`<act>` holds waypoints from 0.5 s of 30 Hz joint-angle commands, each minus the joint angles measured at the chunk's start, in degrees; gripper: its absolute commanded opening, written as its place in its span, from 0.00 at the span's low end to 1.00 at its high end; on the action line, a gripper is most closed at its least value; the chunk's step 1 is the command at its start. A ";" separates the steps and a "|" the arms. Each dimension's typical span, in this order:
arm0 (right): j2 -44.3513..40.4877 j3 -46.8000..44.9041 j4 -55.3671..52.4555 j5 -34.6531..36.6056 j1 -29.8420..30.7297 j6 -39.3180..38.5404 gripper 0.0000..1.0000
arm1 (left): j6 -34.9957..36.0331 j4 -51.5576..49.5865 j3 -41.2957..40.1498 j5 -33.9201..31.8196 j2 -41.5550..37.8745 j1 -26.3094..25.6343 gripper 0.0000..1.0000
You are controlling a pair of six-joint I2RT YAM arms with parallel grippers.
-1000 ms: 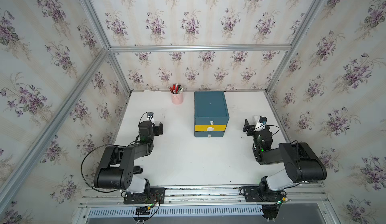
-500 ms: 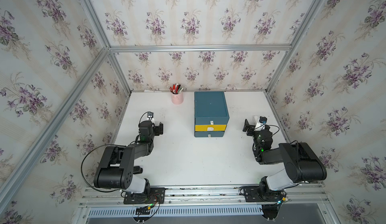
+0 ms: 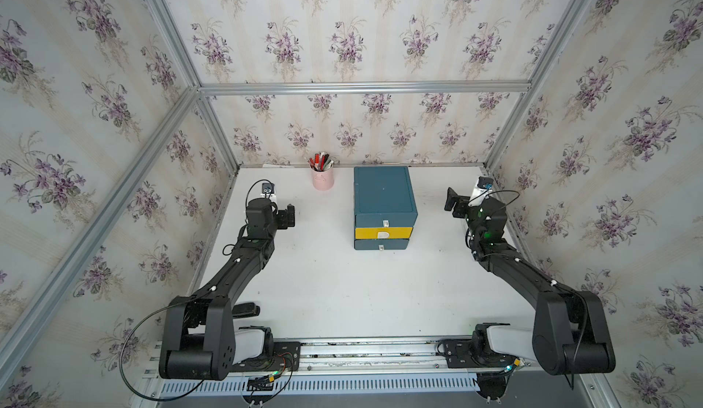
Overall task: Take the seed bags out of the drawer
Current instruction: Move the storage box to the center of the board.
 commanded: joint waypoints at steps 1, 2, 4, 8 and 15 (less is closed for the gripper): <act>-0.05 5.99 -16.61 -10.64 0.13 5.07 1.00 | -3.69 -11.90 3.89 3.97 0.07 -0.60 1.00; 0.46 8.04 -18.61 -13.60 0.35 6.08 1.00 | -4.29 -13.61 5.38 4.63 0.50 -0.85 1.00; 1.83 11.71 -22.59 -19.74 0.93 7.16 1.00 | -5.69 -16.71 8.30 6.33 1.72 -1.08 1.00; 4.08 16.57 -26.50 -27.73 3.29 9.19 1.00 | -8.61 -21.59 13.27 9.12 4.25 -1.77 1.00; 7.82 22.13 -30.16 -32.79 7.68 11.99 1.00 | -12.26 -25.01 17.72 13.98 5.17 -2.39 1.00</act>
